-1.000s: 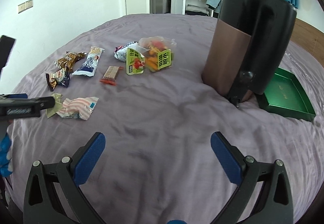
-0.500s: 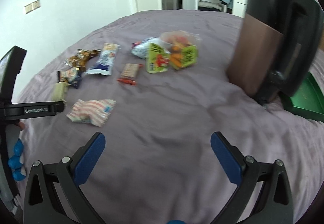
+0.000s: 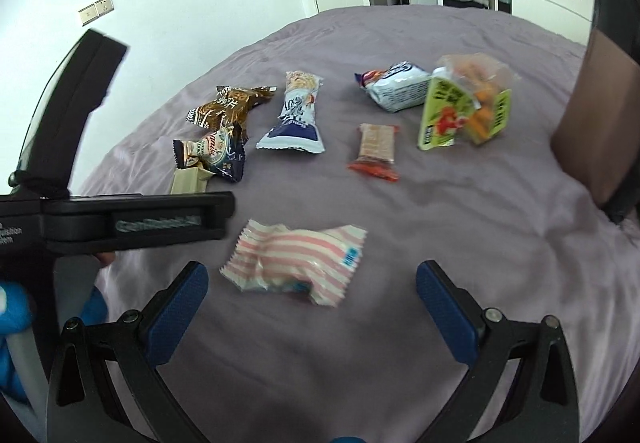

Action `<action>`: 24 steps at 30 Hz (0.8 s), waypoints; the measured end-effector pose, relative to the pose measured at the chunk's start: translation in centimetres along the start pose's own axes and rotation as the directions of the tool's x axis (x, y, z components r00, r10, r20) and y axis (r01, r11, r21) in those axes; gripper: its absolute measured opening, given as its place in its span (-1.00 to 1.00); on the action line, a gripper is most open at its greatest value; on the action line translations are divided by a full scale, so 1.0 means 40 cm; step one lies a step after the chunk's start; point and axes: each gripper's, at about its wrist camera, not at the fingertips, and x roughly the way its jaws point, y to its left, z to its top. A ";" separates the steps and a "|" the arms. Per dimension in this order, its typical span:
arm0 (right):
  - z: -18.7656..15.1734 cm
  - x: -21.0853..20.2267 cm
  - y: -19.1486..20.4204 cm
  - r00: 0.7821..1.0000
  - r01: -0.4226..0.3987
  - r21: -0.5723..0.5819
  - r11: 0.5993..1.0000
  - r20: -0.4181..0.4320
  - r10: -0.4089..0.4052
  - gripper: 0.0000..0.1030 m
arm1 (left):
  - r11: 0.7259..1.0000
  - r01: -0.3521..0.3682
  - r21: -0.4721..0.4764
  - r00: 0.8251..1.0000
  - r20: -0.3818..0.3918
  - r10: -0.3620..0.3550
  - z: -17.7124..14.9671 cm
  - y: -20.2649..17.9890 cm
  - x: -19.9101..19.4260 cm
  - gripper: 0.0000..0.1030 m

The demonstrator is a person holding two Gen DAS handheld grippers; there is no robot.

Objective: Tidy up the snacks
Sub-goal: 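Grasp the pale green wrapper with the left gripper while the right gripper grasps the pink-striped candy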

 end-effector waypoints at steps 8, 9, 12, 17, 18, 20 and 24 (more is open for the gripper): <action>0.009 0.037 0.010 0.999 -0.032 -0.006 0.999 -0.020 0.032 1.00 | 0.999 -0.029 -0.025 0.995 -0.091 0.027 0.022 -0.007 0.072 0.98; 0.009 0.038 0.006 0.999 -0.036 -0.002 0.999 -0.023 0.036 1.00 | 0.999 -0.029 -0.026 0.995 -0.092 0.026 0.021 -0.007 0.074 0.98; 0.013 0.043 -0.002 0.997 -0.072 -0.015 0.997 -0.032 0.072 1.00 | 1.000 -0.022 -0.012 0.995 -0.101 0.020 0.024 -0.010 0.074 0.98; 0.023 0.047 -0.016 0.983 -0.178 -0.149 0.973 -0.072 0.169 1.00 | 1.000 -0.006 -0.008 0.996 -0.094 0.005 0.028 0.002 0.069 0.98; 0.026 0.051 -0.017 0.979 -0.199 -0.181 0.963 -0.087 0.186 1.00 | 1.000 -0.005 -0.004 0.996 -0.088 0.004 0.026 0.002 0.064 0.97; 0.035 0.059 -0.017 0.965 -0.258 -0.272 0.927 -0.127 0.231 1.00 | 1.000 -0.003 0.002 0.997 -0.074 0.003 0.005 0.004 0.045 0.97; 0.050 0.073 -0.007 0.937 -0.345 -0.438 0.830 -0.209 0.279 1.00 | 1.000 0.008 0.004 0.999 -0.047 -0.008 -0.018 0.008 0.027 0.97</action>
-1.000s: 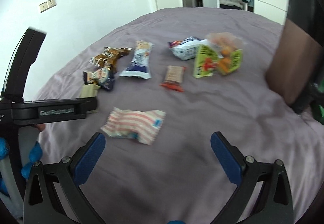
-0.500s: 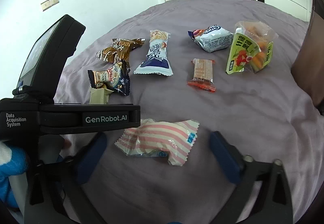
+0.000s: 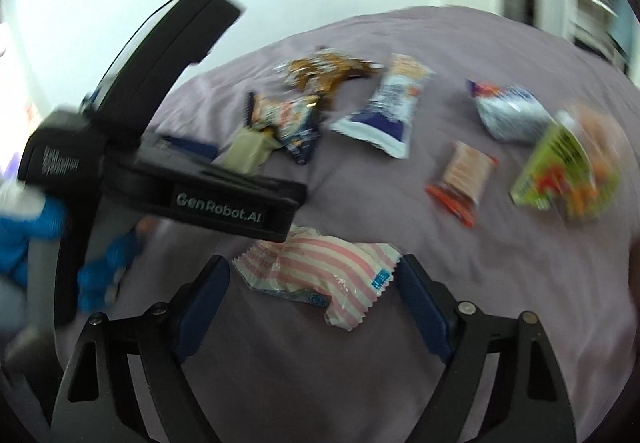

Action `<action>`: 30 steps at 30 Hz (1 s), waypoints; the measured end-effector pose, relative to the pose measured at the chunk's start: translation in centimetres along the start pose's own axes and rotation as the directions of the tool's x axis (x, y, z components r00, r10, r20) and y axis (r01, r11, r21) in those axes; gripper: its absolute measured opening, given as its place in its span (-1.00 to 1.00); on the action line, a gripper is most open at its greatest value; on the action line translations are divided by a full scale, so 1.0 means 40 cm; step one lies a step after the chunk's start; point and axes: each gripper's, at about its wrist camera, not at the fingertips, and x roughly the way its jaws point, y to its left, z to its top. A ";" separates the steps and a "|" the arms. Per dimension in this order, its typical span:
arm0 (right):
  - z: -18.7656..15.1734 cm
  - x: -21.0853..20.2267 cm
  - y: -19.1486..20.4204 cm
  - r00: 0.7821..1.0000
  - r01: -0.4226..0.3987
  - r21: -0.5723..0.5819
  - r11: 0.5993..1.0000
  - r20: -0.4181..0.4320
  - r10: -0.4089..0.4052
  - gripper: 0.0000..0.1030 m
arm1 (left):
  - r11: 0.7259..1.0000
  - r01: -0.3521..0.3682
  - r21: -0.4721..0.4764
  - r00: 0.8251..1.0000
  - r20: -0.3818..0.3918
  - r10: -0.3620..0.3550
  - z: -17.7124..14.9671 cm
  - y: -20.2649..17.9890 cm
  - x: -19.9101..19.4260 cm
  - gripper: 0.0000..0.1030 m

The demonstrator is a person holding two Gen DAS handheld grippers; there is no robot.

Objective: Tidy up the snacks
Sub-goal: 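Grasp the pale green wrapper with the left gripper while the right gripper grasps the pink-striped candy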

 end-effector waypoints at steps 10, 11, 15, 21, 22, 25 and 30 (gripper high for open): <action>-0.005 0.019 -0.030 0.993 -0.112 -0.032 0.993 0.030 0.113 0.96 | 0.999 -0.018 0.038 0.995 0.094 0.015 -0.056 -0.023 -0.030 0.81; -0.007 0.019 -0.033 0.992 -0.116 -0.022 0.993 0.044 0.117 0.95 | 0.999 -0.018 0.043 0.995 0.104 0.014 -0.062 -0.034 -0.033 0.78; -0.008 0.019 -0.042 0.989 -0.122 0.002 0.992 0.086 0.122 0.74 | 0.998 -0.008 0.060 0.988 0.157 -0.001 -0.073 -0.038 -0.057 0.38; -0.012 0.015 -0.051 0.980 -0.154 0.035 0.987 0.128 0.149 0.18 | 0.995 0.028 0.094 0.975 0.218 -0.048 -0.100 -0.056 -0.096 -0.59; -0.016 0.012 -0.056 0.980 -0.157 0.045 0.987 0.132 0.150 0.16 | 0.995 0.031 0.098 0.973 0.223 -0.052 -0.104 -0.058 -0.100 -0.60; -0.015 0.020 -0.062 0.979 -0.161 0.055 0.985 0.138 0.152 -0.16 | 0.993 0.039 0.107 0.969 0.237 -0.063 -0.114 -0.058 -0.105 -0.64; -0.015 0.018 -0.059 0.978 -0.154 0.056 0.986 0.148 0.144 -0.26 | 0.992 0.060 0.109 0.964 0.251 -0.086 -0.117 -0.060 -0.113 -0.68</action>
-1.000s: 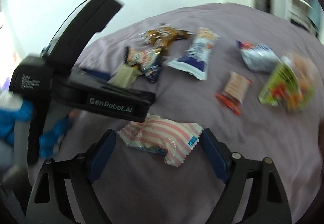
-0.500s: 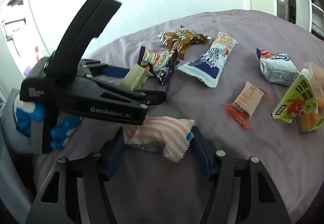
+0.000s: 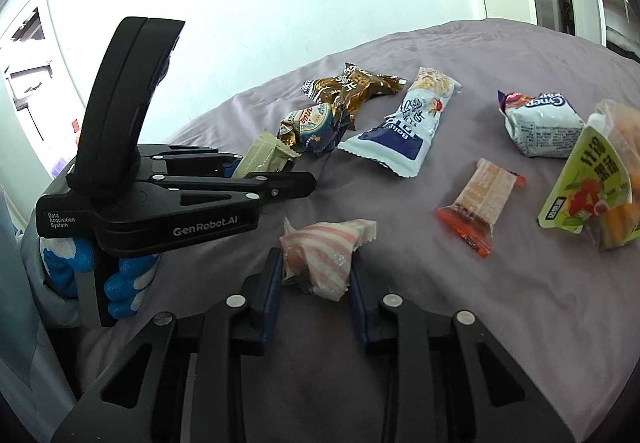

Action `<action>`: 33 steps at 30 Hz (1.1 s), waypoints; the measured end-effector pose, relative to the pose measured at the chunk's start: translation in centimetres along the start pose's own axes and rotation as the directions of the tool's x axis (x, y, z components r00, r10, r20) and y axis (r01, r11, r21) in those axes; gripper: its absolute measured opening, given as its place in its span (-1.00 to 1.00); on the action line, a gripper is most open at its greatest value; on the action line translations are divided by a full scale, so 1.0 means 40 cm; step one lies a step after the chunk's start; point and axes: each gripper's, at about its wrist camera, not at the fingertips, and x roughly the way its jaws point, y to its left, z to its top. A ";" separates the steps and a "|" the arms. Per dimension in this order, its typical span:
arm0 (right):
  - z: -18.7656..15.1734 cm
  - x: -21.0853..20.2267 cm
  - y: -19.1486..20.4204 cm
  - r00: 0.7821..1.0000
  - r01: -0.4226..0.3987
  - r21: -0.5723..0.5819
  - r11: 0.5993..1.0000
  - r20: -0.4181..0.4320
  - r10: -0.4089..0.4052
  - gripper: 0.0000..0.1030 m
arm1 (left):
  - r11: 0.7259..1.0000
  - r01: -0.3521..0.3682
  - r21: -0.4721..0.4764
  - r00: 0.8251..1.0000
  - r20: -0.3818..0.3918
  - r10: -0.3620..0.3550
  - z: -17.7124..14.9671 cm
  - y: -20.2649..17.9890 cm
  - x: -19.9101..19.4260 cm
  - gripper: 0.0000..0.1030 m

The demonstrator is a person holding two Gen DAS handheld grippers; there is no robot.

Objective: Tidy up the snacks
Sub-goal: 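Grasp the pale green wrapper with the left gripper while the right gripper grasps the pink-striped candy, then carry both held snacks over the green tray beside the kettle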

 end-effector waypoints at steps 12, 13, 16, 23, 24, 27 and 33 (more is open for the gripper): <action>0.000 -0.093 0.036 0.994 0.091 0.003 0.996 0.053 -0.091 -0.28 | 1.000 0.014 0.005 1.000 0.015 -0.014 0.034 0.001 -0.039 -0.68; -0.001 -0.102 0.038 0.994 0.096 0.009 0.995 0.056 -0.096 -0.28 | 1.000 0.015 0.009 1.000 0.019 -0.015 0.037 -0.004 -0.049 -0.68; -0.009 -0.146 0.055 0.990 0.117 0.038 0.992 0.070 -0.120 -0.28 | 0.999 0.025 0.020 0.999 0.029 -0.026 0.043 -0.015 -0.084 -0.68; -0.042 -0.263 0.091 0.978 0.175 0.109 0.978 0.096 -0.186 -0.28 | 0.996 0.073 0.049 0.997 0.033 -0.075 0.051 -0.060 -0.158 -0.68; -0.054 -0.288 0.098 0.975 0.188 0.123 0.974 0.096 -0.200 -0.28 | 0.995 0.082 0.057 0.996 0.031 -0.083 0.050 -0.072 -0.169 -0.68; -0.082 -0.345 0.109 0.968 0.219 0.155 0.963 0.090 -0.234 -0.28 | 0.990 0.107 0.087 0.994 0.020 -0.110 0.041 -0.117 -0.201 -0.68; -0.172 -0.486 0.113 0.938 0.315 0.238 0.919 0.072 -0.340 -0.28 | 0.965 0.181 0.191 0.983 -0.010 -0.183 0.012 -0.256 -0.257 -0.68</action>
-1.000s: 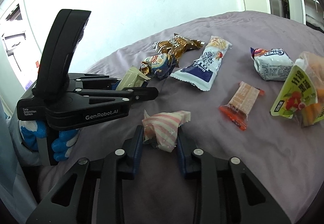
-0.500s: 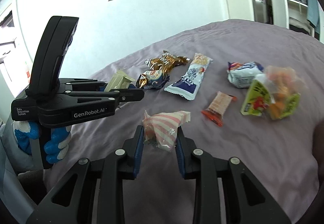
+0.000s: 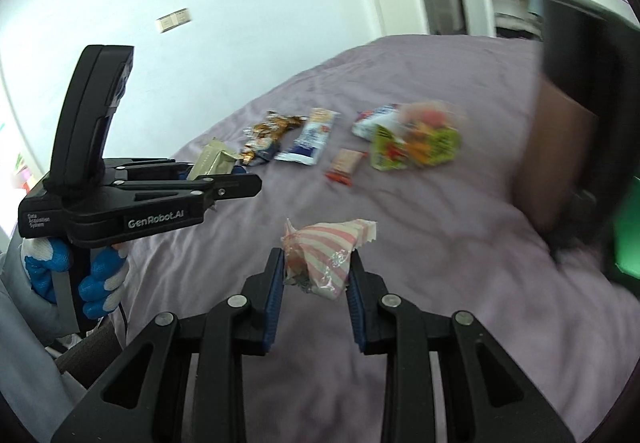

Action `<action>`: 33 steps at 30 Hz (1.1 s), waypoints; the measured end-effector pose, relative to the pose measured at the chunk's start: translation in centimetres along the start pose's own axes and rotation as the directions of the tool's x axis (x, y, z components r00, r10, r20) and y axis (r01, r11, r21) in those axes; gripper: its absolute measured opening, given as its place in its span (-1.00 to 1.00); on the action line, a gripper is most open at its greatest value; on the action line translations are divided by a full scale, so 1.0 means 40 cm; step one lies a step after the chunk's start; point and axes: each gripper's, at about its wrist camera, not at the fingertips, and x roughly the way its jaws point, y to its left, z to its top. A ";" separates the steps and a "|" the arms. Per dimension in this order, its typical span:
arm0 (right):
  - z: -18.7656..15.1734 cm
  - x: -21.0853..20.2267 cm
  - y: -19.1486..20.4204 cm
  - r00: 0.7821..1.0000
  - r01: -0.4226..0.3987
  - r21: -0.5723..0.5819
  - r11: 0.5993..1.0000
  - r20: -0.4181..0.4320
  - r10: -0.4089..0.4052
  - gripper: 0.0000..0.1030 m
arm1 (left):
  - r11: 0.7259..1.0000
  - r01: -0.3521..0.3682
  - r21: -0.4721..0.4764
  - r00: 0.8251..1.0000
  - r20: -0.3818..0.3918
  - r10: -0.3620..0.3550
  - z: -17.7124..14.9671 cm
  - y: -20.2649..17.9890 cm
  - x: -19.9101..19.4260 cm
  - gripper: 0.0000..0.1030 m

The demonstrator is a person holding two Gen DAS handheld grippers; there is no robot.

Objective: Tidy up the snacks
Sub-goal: 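Carry both held snacks over the green tray beside the kettle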

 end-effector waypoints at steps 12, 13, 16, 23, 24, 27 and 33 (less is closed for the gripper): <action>-0.103 -0.291 -0.167 0.957 0.280 0.122 0.952 0.045 -0.287 -0.28 | 0.945 0.246 0.215 0.967 0.011 -0.254 0.059 -0.373 -0.072 -0.68; -0.109 -0.316 -0.185 0.949 0.303 0.133 0.944 0.052 -0.312 -0.28 | 0.936 0.260 0.238 0.962 0.016 -0.271 0.068 -0.408 -0.077 -0.68; -0.115 -0.379 -0.242 0.921 0.367 0.156 0.917 0.077 -0.382 -0.28 | 0.906 0.312 0.285 0.943 0.018 -0.331 0.099 -0.503 -0.086 -0.68; -0.083 -0.484 -0.395 0.849 0.474 0.207 0.856 0.153 -0.507 -0.28 | 0.859 0.384 0.338 0.907 0.034 -0.419 0.197 -0.703 -0.079 -0.68; -0.074 -0.488 -0.412 0.840 0.482 0.215 0.849 0.163 -0.518 -0.28 | 0.858 0.398 0.325 0.901 0.036 -0.432 0.220 -0.726 -0.070 -0.68; -0.043 -0.507 -0.487 0.806 0.517 0.234 0.823 0.191 -0.560 -0.28 | 0.867 0.383 0.317 0.900 0.084 -0.428 0.269 -0.794 -0.047 -0.68; 0.017 -0.467 -0.678 0.764 0.563 0.264 0.783 0.195 -0.615 -0.28 | 0.910 0.338 0.242 0.924 0.098 -0.369 0.347 -0.893 0.086 -0.68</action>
